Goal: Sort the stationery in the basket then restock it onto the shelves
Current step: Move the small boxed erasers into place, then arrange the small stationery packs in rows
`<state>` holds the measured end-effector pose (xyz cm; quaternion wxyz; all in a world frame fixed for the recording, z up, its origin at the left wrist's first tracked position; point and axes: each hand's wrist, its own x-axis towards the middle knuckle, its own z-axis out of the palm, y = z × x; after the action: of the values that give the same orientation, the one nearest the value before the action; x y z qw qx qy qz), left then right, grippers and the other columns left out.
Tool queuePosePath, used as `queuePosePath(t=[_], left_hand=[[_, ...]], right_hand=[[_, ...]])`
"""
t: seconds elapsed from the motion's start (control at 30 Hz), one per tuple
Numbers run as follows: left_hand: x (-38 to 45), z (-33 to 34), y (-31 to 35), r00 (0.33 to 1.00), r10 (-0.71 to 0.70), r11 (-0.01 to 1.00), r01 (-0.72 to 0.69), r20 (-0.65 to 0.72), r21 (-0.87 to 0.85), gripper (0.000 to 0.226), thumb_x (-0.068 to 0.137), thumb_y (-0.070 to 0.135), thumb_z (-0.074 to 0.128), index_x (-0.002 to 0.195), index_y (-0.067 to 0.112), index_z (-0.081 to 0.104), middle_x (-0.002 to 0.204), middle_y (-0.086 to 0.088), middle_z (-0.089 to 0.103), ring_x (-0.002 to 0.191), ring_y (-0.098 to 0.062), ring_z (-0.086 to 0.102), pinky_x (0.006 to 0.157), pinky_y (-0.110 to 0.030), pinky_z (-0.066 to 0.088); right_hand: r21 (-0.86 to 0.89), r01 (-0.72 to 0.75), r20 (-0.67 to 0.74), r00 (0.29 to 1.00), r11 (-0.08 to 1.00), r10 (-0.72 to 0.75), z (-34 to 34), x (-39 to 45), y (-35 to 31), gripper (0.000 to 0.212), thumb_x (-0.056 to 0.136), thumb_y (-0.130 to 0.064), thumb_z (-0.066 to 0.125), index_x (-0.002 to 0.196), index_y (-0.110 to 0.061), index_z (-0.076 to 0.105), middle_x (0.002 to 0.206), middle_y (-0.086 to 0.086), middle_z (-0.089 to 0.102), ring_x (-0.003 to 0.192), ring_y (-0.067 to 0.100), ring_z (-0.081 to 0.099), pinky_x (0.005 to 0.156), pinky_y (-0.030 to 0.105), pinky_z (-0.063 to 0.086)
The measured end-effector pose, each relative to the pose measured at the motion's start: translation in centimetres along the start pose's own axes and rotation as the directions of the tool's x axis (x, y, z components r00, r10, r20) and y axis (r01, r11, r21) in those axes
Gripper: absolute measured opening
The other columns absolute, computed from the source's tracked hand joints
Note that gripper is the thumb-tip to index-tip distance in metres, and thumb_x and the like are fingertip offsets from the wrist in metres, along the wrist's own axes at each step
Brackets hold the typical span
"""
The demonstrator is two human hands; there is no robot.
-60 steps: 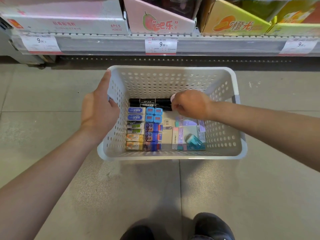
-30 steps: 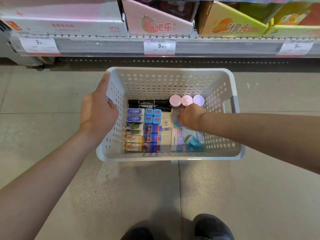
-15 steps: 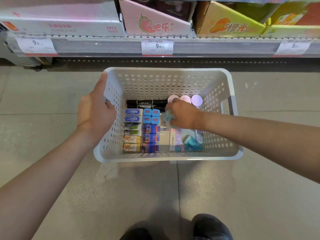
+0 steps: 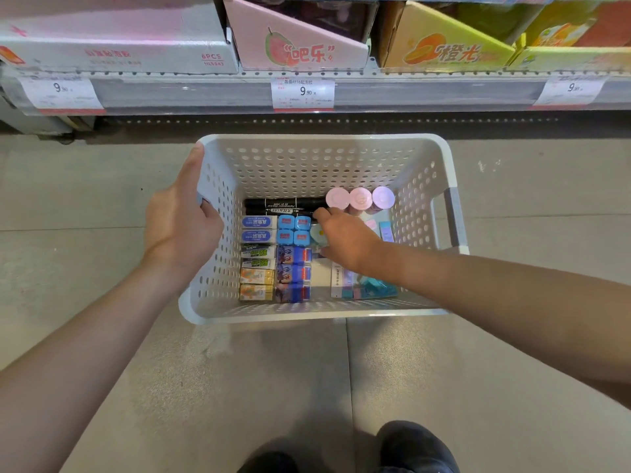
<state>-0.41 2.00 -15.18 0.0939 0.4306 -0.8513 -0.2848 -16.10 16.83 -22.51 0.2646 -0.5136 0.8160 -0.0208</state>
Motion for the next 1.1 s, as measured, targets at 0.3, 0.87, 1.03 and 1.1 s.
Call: queuePosePath(t=[0.3,0.87,1.03,1.1], left_hand=[[0.0,0.0,0.0,1.000,0.008,1.000,-0.008,-0.002,-0.024,0.070,0.090,-0.001,0.042,0.151,0.027,0.022,0.069,-0.013,0.051,0.052,-0.018,0.042,0.047,-0.034,0.040],[-0.1,0.0,0.1,1.000,0.011,1.000,-0.011,-0.017,-0.001,0.069,0.092,0.002,0.041,0.152,0.028,0.021,0.073,-0.008,0.051,0.062,-0.022,0.047,0.056,-0.033,0.039],[-0.2,-0.1,0.4,1.000,0.021,0.999,-0.021,-0.009,0.030,0.070,0.090,0.000,0.042,0.152,0.024,0.021,0.075,-0.013,0.054,0.066,-0.027,0.050,0.059,-0.035,0.039],[-0.1,-0.1,0.4,1.000,0.019,0.998,-0.018,-0.015,0.052,0.070,0.090,-0.001,0.042,0.152,0.024,0.020,0.072,-0.013,0.054,0.062,-0.025,0.049,0.056,-0.034,0.037]], right_hand=[[-0.315,-0.031,0.138,0.987,0.949,0.078,-6.3,-2.0,2.1,0.023,0.093,-0.017,0.047,0.106,-0.010,0.065,0.106,0.007,0.066,0.091,0.025,0.062,0.077,0.030,0.051],[0.020,-0.170,0.447,0.883,0.985,0.143,-7.6,-1.4,2.9,0.045,0.083,-0.018,0.066,0.126,-0.009,0.058,0.115,0.009,0.065,0.103,0.027,0.064,0.093,0.036,0.051],[0.145,-0.233,0.339,0.925,0.962,0.173,-10.7,-2.7,3.2,0.029,0.091,-0.016,0.048,0.112,-0.001,0.063,0.100,0.016,0.062,0.084,0.025,0.060,0.067,0.028,0.048],[-0.059,-0.198,0.411,0.888,0.978,0.205,-9.1,-3.2,2.6,0.032,0.095,-0.014,0.043,0.121,-0.002,0.057,0.110,0.015,0.058,0.103,0.029,0.059,0.075,0.030,0.045]])
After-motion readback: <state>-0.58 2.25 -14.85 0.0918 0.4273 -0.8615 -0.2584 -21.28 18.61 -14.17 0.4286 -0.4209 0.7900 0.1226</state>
